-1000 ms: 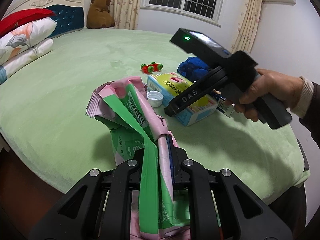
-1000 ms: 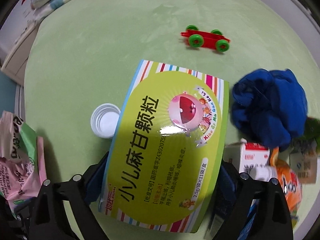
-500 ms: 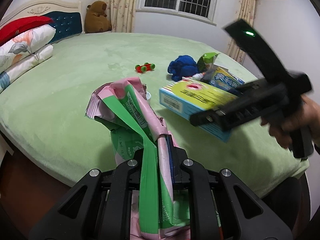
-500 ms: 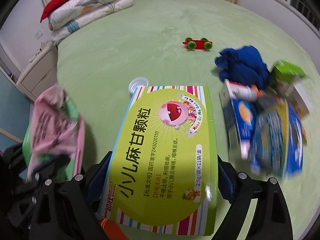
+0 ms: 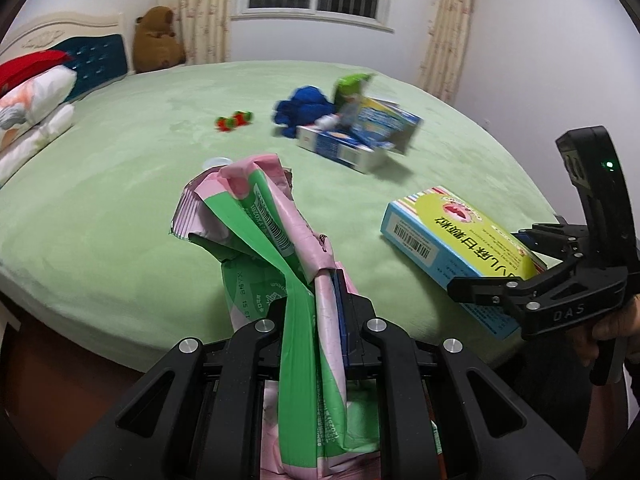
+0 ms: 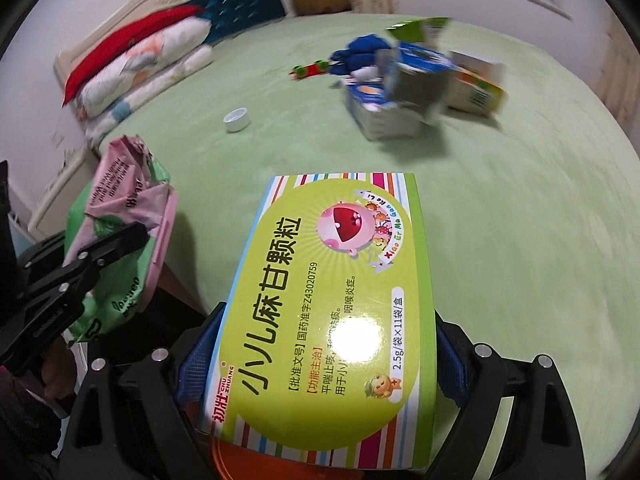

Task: Collect trash
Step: 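Carry the bag and box to the orange bucket and open both tools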

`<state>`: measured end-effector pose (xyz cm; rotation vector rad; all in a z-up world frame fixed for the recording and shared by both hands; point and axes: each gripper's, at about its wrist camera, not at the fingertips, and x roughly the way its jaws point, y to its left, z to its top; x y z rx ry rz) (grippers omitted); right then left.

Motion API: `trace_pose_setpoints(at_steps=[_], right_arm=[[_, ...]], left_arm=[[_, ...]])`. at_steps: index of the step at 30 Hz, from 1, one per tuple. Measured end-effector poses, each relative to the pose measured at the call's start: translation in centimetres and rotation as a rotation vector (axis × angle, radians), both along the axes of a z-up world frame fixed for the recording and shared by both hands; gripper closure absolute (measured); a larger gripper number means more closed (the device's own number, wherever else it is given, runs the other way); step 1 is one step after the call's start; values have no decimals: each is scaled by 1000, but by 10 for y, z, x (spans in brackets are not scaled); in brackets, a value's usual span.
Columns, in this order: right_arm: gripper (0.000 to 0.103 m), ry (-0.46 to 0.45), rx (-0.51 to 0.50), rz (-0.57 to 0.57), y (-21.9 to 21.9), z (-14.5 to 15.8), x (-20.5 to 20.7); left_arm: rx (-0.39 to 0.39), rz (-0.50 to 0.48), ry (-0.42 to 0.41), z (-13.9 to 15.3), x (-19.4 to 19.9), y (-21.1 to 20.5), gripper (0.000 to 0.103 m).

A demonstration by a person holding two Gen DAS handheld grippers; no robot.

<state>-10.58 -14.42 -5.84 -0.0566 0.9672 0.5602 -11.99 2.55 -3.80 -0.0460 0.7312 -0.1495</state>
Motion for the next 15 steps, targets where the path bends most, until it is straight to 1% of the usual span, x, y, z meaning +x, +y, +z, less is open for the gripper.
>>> trace_pose_setpoints(at_steps=[3, 5, 11, 15], right_arm=[[16, 4, 50, -46, -24, -2, -19], [16, -2, 67, -64, -35, -2, -34], [16, 7, 107, -70, -57, -2, -78], [16, 40, 115, -53, -68, -7, -111]], left_arm=[[0, -31, 10, -4, -7, -14, 91], [2, -51, 17, -6, -12, -22, 91], [36, -121, 53, -17, -33, -46, 91], [54, -171, 100, -29, -53, -59, 91]])
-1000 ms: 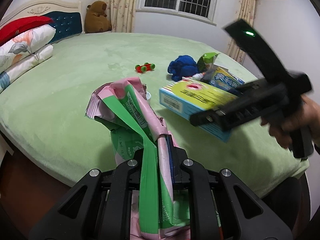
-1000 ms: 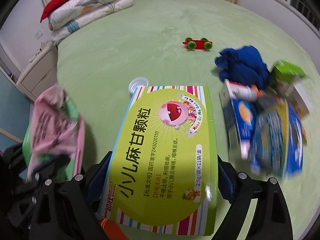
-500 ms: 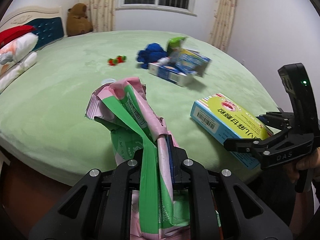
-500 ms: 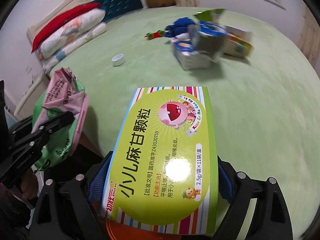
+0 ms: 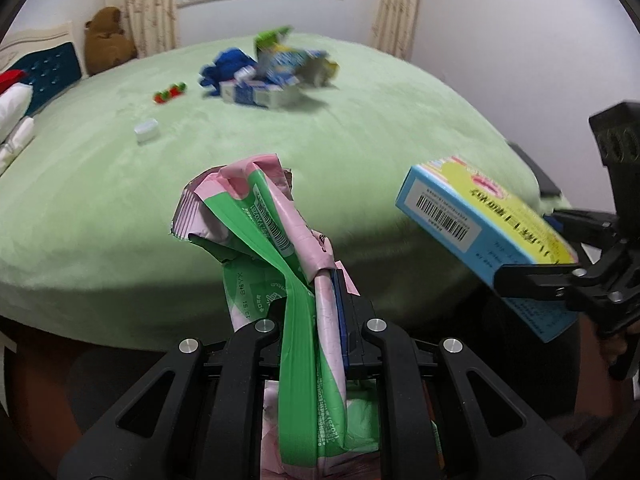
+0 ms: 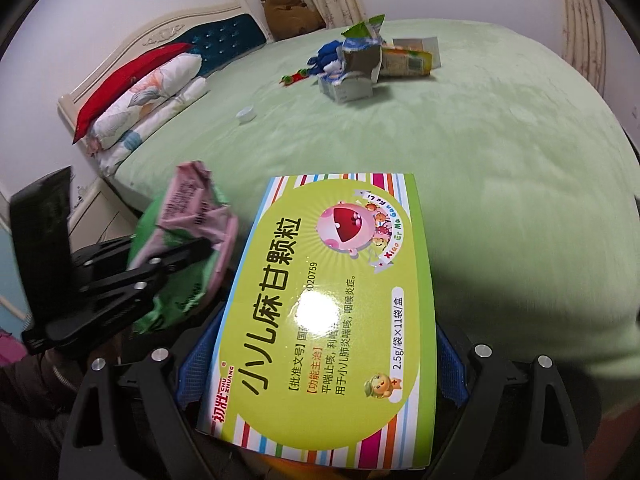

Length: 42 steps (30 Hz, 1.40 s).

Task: Collect trash
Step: 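Carry the bag and box to the orange bucket and open both tools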

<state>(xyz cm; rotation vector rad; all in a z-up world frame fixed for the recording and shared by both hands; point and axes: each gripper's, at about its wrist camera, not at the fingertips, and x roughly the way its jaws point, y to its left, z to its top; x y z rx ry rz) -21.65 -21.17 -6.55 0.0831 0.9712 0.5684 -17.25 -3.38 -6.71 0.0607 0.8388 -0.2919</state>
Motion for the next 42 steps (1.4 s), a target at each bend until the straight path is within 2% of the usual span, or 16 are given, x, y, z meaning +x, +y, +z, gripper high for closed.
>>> trace_pose_setpoints(at_steps=[5, 9, 12, 20, 27, 37, 38, 39, 40, 41, 42], right_arm=[[16, 53, -40, 44, -2, -13, -27], [16, 118, -82, 75, -4, -37, -39], [16, 180, -90, 70, -7, -59, -36], [16, 288, -156, 103, 9, -109, -13], [16, 367, -211, 140, 24, -137, 0], [15, 425, -222, 152, 27, -153, 9], [14, 432, -231, 173, 29, -155, 10], [14, 440, -249, 190, 33, -156, 10], [14, 444, -268, 194, 35, -159, 11], [13, 450, -283, 196, 37, -160, 13], [13, 462, -290, 198, 37, -162, 14]], left_arm=[[39, -73, 69, -21, -24, -11, 91], [30, -103, 147, -39, -27, -11, 91], [27, -113, 203, -54, -26, -12, 91], [19, -140, 423, -107, -6, -17, 91], [72, -156, 516, -135, 5, -21, 91], [100, -180, 598, -157, 22, -27, 91], [103, -183, 605, -158, 30, -34, 88], [104, -185, 611, -159, 31, -35, 80], [110, -186, 619, -160, 31, -34, 48], [117, -173, 602, -158, 31, -31, 27], [115, -168, 585, -156, 30, -27, 26]])
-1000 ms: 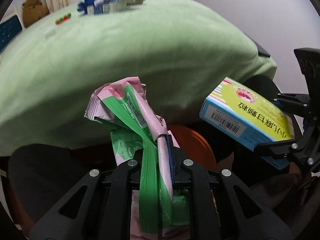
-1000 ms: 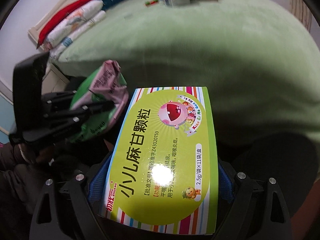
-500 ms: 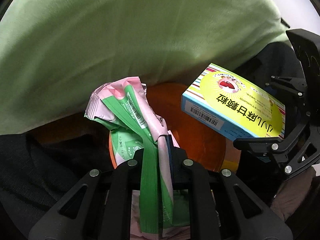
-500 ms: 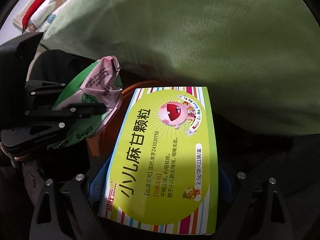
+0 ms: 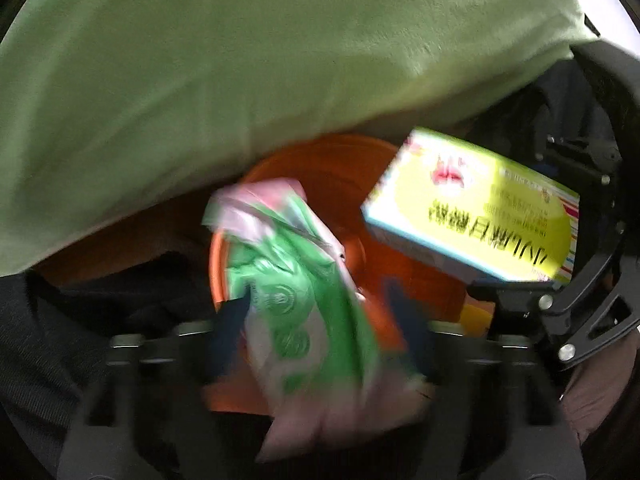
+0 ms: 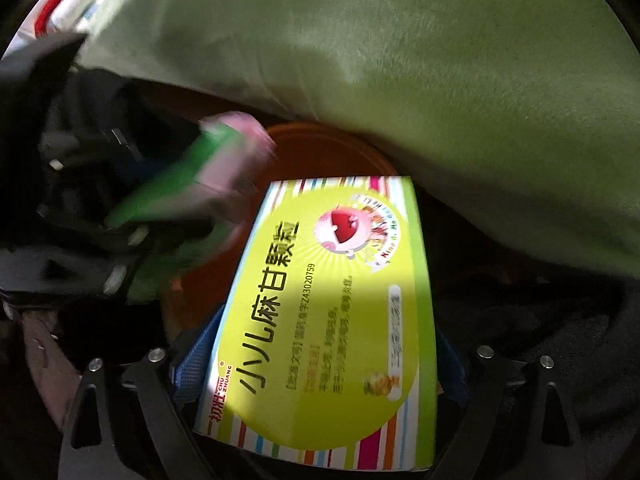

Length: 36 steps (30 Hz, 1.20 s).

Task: Collect trash
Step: 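Carry the bag and box to the orange bucket and open both tools, then grasp the blue cookie box with the right tool while the left tool grasps a blue-white box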

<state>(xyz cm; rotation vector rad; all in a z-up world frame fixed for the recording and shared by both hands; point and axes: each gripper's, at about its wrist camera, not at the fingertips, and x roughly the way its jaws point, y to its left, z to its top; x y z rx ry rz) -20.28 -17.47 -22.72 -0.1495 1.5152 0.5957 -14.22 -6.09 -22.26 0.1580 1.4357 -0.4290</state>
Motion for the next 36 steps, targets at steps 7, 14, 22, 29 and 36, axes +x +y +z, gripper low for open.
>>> trace_pose_setpoints(at_steps=[7, 14, 22, 29, 36], right_arm=[[10, -36, 72, -54, -19, 26, 3], [10, -67, 122, -93, -32, 53, -1], [10, -220, 275, -104, -38, 130, 18], [9, -455, 314, -156, -40, 195, 83], [6, -582, 353, -315, -14, 225, 179]], left_arm=[[-44, 50, -40, 14, 3, 16, 26], [-102, 144, -66, 28, 2, 39, 26], [-141, 186, -237, 80, -12, 61, 26], [-136, 217, -428, 125, 2, 68, 21], [-191, 278, -491, 146, 25, 76, 20]])
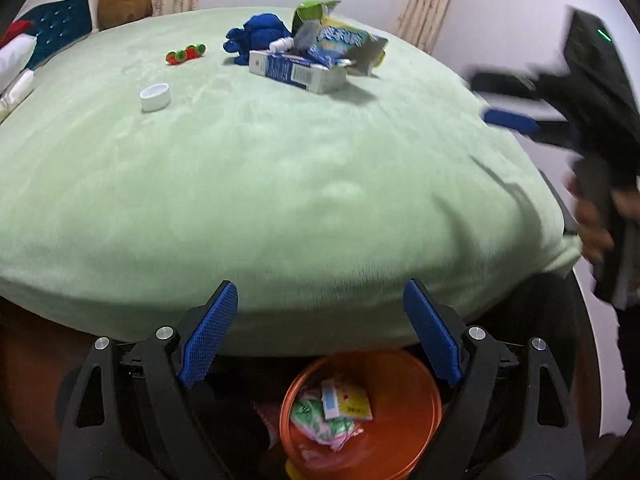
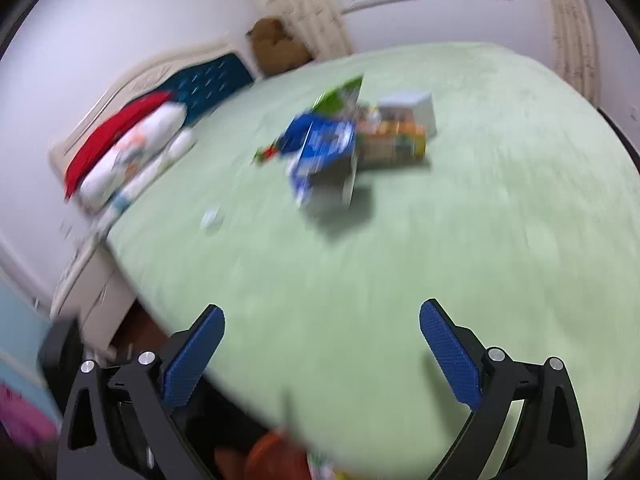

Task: Collect trash
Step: 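Grasp the blue cookie box with the right tool while the left tool grasps a blue-white box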

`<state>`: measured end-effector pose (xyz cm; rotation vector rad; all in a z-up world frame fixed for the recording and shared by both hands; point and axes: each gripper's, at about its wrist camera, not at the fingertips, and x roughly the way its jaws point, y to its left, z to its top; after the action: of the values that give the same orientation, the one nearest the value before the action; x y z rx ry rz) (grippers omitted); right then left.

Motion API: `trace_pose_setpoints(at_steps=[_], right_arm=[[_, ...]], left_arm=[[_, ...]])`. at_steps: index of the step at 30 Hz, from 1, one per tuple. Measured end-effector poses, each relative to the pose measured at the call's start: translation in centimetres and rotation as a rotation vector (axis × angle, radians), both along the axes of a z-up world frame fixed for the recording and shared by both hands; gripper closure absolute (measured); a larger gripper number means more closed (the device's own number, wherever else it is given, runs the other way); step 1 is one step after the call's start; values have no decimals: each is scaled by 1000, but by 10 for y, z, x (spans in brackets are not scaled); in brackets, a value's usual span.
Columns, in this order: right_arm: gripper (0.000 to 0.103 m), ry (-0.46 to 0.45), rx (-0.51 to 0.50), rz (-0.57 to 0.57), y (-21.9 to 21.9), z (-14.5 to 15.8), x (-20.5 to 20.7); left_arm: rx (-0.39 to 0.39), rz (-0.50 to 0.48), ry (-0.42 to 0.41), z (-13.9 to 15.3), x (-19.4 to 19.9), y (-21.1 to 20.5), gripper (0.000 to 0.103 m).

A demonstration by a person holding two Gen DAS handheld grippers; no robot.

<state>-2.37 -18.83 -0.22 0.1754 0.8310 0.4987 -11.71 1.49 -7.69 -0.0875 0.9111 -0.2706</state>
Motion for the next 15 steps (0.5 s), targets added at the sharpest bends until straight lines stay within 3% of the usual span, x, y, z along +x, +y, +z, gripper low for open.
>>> trace_pose_setpoints(at_steps=[6, 12, 13, 15], right_arm=[[6, -7, -50, -59, 35, -1, 79], [6, -36, -108, -71, 62, -8, 114], [11, -37, -115, -77, 65, -8, 117], [55, -12, -111, -72, 64, -10, 122]], left_arm=[[21, 10, -26, -2, 9, 1, 20], [-22, 25, -1, -8, 22, 4, 20], [-26, 28, 1, -8, 24, 4, 20], [-25, 32, -2, -6, 28, 3, 20]])
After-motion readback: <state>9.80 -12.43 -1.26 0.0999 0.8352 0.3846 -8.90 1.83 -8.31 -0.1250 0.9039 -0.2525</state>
